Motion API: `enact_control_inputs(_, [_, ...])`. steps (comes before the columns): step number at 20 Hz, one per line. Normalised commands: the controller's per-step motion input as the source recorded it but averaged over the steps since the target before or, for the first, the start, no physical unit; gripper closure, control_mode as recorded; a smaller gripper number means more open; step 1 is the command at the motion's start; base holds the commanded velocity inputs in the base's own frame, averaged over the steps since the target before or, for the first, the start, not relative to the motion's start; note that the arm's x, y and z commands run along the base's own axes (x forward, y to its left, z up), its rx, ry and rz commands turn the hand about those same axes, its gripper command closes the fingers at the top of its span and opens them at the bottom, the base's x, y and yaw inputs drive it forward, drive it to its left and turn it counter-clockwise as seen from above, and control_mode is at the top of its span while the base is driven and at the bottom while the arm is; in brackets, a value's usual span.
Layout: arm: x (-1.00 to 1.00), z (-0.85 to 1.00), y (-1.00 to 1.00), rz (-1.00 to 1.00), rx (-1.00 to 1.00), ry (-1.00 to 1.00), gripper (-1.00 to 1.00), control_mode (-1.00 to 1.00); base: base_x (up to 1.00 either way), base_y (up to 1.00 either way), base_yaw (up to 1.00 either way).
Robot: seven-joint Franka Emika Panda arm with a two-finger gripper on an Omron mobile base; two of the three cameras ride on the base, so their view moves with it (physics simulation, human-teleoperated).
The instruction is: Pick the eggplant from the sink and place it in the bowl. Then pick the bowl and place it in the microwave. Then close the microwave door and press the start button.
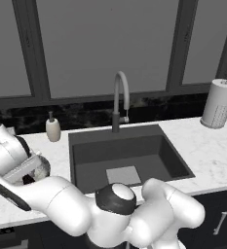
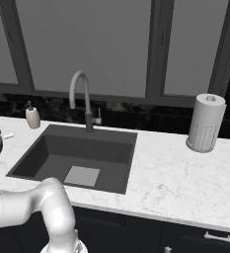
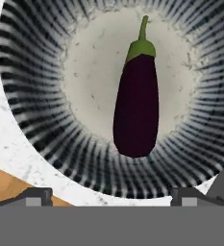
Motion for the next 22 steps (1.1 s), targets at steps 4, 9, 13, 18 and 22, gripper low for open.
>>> enact_control_inputs(4, [-0.23,-0.03,0.29,0.17,-0.07,0.05,-1.00,-1.00,0.00,0.00,0.00])
enact_control_inputs(9, [0.28,-0.03,0.13,0.14,-0.29,0.00,-1.00,-1.00,0.00,0.00,0.00])
enact_control_inputs(13, [0.20,-0.14,0.09,0.16,-0.31,0.00,-1.00,-1.00,0.00,0.00,0.00])
enact_control_inputs(18, [0.39,-0.35,0.06,0.18,-0.20,0.06,-1.00,-1.00,0.00,0.00,0.00])
enact_control_inputs(22, [0.32,-0.30,0.00,0.18,-0.10,0.00,-1.00,-1.00,0.00,0.00,0.00])
